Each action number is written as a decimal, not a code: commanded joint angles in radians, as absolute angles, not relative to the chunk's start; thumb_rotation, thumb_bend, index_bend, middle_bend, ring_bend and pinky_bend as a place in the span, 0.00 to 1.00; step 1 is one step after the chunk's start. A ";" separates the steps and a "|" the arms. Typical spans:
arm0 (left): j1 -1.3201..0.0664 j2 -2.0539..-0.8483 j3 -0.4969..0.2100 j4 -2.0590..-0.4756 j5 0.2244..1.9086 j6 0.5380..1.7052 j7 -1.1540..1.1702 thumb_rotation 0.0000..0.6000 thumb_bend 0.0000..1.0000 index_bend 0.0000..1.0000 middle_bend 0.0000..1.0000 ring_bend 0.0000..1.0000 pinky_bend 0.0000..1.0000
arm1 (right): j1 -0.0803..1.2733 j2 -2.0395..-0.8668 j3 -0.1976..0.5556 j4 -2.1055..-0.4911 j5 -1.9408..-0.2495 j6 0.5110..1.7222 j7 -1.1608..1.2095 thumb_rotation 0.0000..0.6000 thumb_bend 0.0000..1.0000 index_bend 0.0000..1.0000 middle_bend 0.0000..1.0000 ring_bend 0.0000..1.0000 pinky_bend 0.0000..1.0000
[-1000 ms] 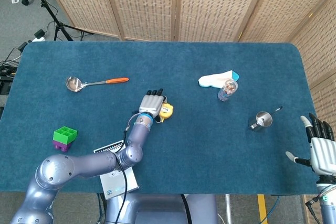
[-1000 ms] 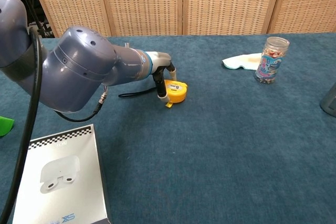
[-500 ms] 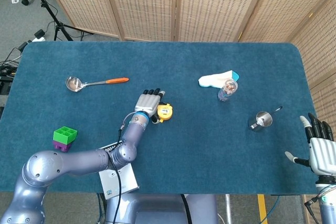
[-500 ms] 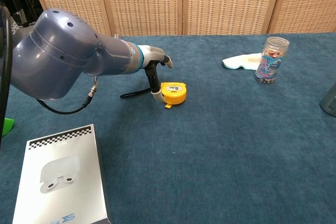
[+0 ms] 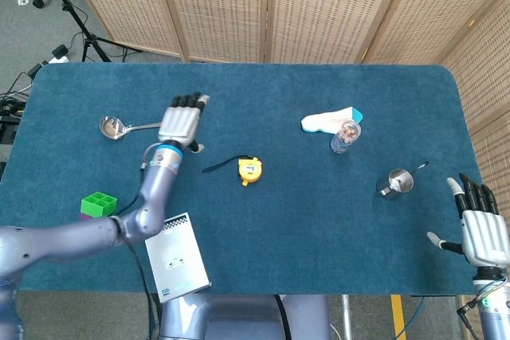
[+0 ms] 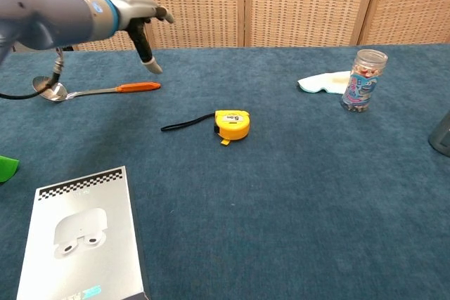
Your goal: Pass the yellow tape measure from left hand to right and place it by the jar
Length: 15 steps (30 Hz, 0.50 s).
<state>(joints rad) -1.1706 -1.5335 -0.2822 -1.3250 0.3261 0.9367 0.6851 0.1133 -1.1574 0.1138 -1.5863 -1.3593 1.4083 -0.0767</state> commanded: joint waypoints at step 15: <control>-0.600 -1.091 0.054 -1.763 0.972 1.334 0.295 1.00 0.18 0.05 0.00 0.00 0.00 | 0.121 -1.189 0.117 -1.588 -1.343 1.410 -0.162 1.00 0.09 0.07 0.00 0.00 0.00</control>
